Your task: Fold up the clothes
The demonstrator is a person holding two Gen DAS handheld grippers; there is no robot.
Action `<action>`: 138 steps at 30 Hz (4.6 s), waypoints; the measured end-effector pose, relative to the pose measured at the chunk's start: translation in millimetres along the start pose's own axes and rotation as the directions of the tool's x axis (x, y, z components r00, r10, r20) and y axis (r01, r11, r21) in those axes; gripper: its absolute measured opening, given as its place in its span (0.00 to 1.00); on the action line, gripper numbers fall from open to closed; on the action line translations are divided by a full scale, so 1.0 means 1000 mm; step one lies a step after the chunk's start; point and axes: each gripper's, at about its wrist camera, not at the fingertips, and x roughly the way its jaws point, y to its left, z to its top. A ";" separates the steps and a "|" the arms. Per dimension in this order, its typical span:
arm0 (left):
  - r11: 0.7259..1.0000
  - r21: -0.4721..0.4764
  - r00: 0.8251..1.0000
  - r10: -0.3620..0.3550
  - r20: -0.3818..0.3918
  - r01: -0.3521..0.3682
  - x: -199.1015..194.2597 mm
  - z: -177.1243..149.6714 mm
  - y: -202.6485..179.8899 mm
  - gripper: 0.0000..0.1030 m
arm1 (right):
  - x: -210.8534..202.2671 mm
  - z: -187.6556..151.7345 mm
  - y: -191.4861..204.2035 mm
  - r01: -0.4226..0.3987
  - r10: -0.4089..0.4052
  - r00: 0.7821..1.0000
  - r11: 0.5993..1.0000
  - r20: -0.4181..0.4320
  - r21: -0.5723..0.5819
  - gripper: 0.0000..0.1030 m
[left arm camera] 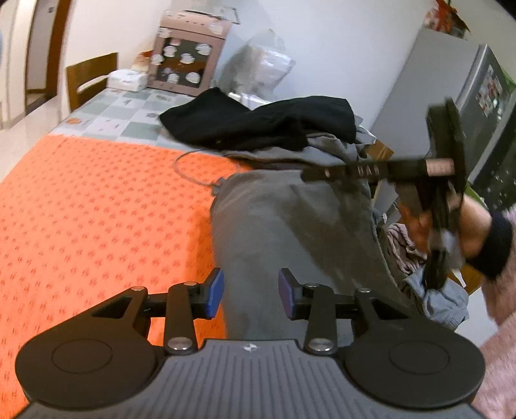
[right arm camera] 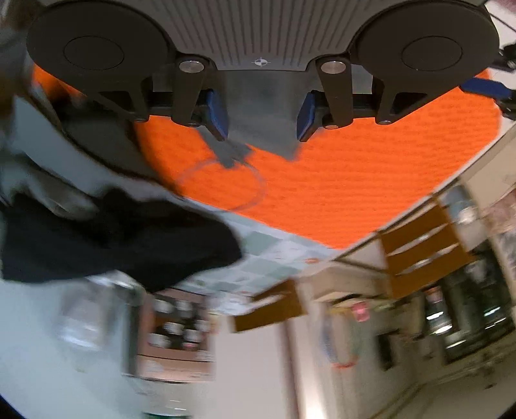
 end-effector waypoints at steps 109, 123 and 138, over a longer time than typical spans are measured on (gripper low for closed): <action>0.989 0.120 0.954 -0.048 -0.295 0.087 0.086 -0.007 0.026 0.81 | -0.091 -0.148 -0.013 0.190 -0.158 0.980 0.913 -0.117 0.361 0.64; 0.962 -0.253 0.952 -0.166 -0.258 0.099 0.121 -0.005 0.070 0.81 | -0.037 -0.155 -0.079 -0.086 0.119 0.992 0.864 -0.036 0.495 0.90; 0.944 -0.282 0.934 -0.248 -0.256 0.174 0.145 -0.017 0.066 0.89 | 0.001 -0.146 -0.075 -0.195 0.242 0.970 0.846 -0.032 0.496 0.93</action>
